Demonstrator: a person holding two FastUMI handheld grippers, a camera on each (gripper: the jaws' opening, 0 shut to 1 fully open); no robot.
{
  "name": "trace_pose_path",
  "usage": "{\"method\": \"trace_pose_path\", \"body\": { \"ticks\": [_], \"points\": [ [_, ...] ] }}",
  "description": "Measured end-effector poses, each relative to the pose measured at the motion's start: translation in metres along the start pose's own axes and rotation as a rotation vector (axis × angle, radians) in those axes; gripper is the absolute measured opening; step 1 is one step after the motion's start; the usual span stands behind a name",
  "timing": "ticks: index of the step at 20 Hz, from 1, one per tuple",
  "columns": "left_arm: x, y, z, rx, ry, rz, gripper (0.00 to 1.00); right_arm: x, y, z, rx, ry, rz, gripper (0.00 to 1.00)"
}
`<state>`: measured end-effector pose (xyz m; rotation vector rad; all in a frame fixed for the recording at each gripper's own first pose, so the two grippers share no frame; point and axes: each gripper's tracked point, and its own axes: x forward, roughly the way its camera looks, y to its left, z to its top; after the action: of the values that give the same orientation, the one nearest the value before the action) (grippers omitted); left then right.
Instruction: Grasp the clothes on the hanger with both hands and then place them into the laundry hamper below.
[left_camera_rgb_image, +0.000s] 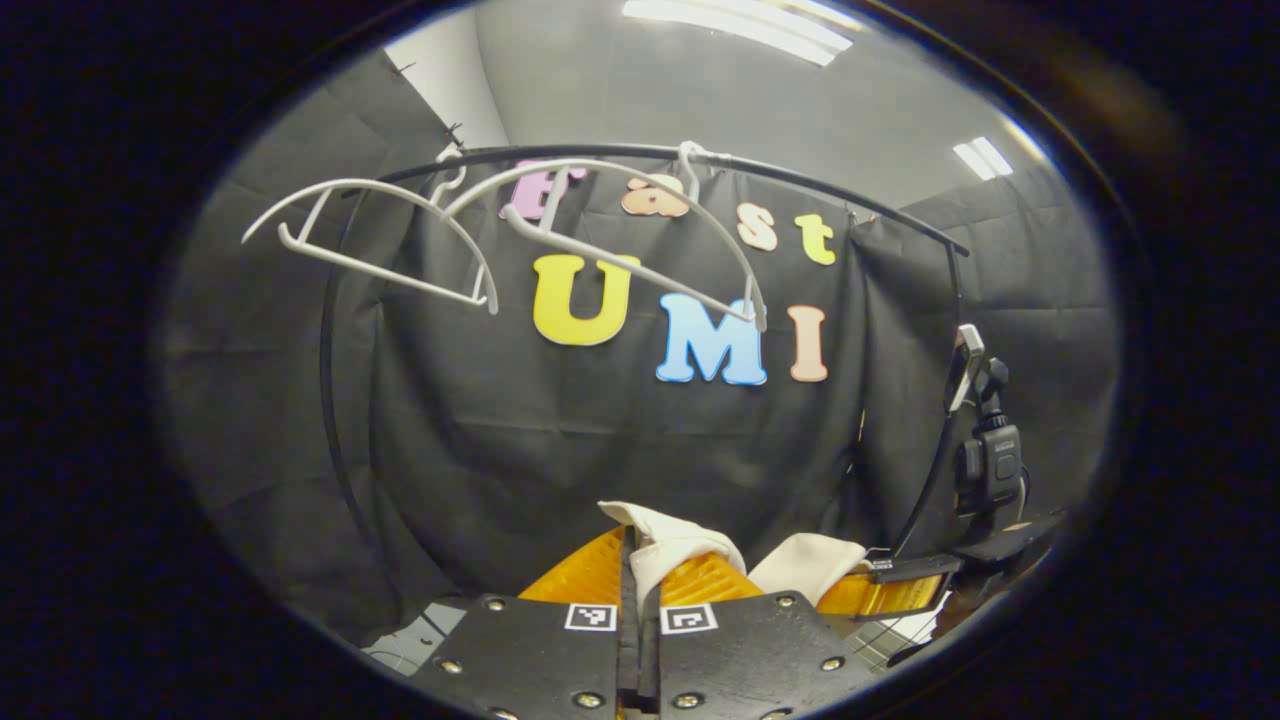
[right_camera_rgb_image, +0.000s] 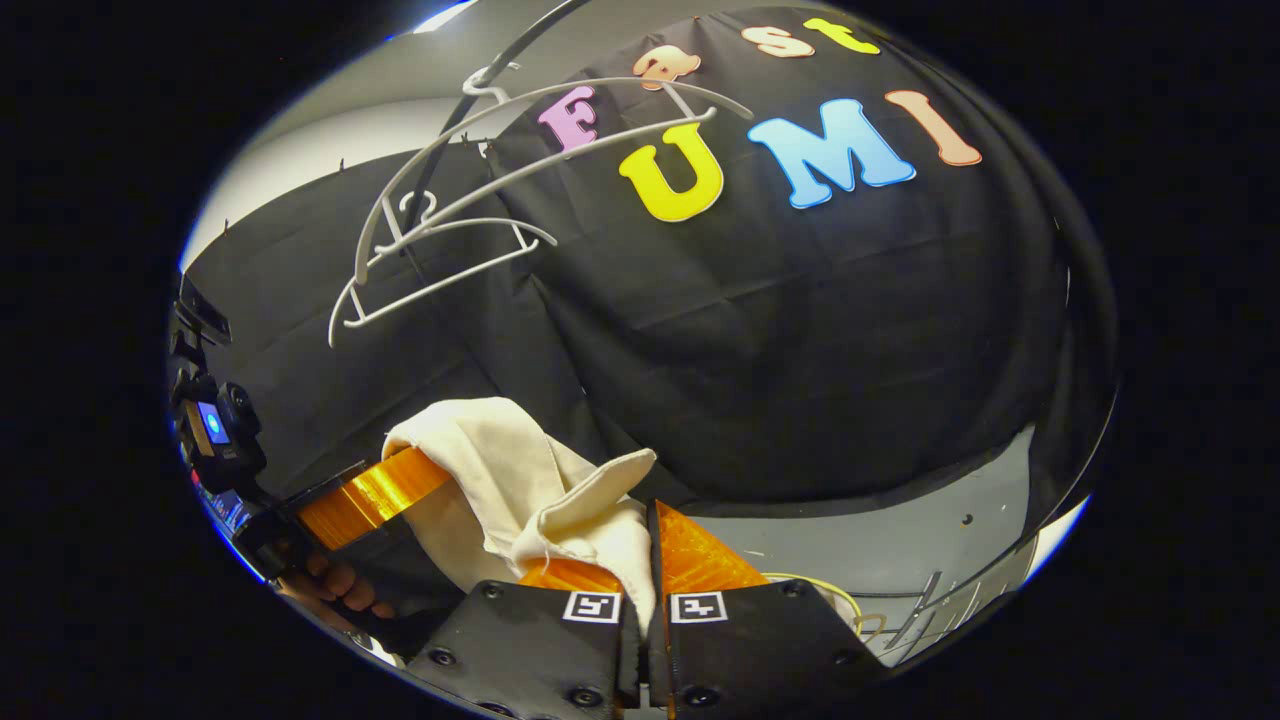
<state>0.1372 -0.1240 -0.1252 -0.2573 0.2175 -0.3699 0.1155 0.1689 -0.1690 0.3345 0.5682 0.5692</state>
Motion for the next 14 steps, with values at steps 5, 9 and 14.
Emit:
{"method": "trace_pose_path", "body": {
  "ticks": [5, 9, 14],
  "points": [
    [0.011, 0.015, -0.058, -0.010, 0.096, 0.040, 0.01, 0.014, -0.031, -0.046, -0.044, 0.078, -0.073, 0.04],
    [0.016, 0.030, -0.110, 0.000, 0.199, 0.087, 0.01, 0.029, -0.046, -0.078, -0.049, 0.155, -0.104, 0.04],
    [-0.002, 0.046, -0.181, 0.036, 0.352, 0.099, 0.01, 0.034, -0.062, -0.121, -0.090, 0.258, -0.170, 0.05]
  ]
}}
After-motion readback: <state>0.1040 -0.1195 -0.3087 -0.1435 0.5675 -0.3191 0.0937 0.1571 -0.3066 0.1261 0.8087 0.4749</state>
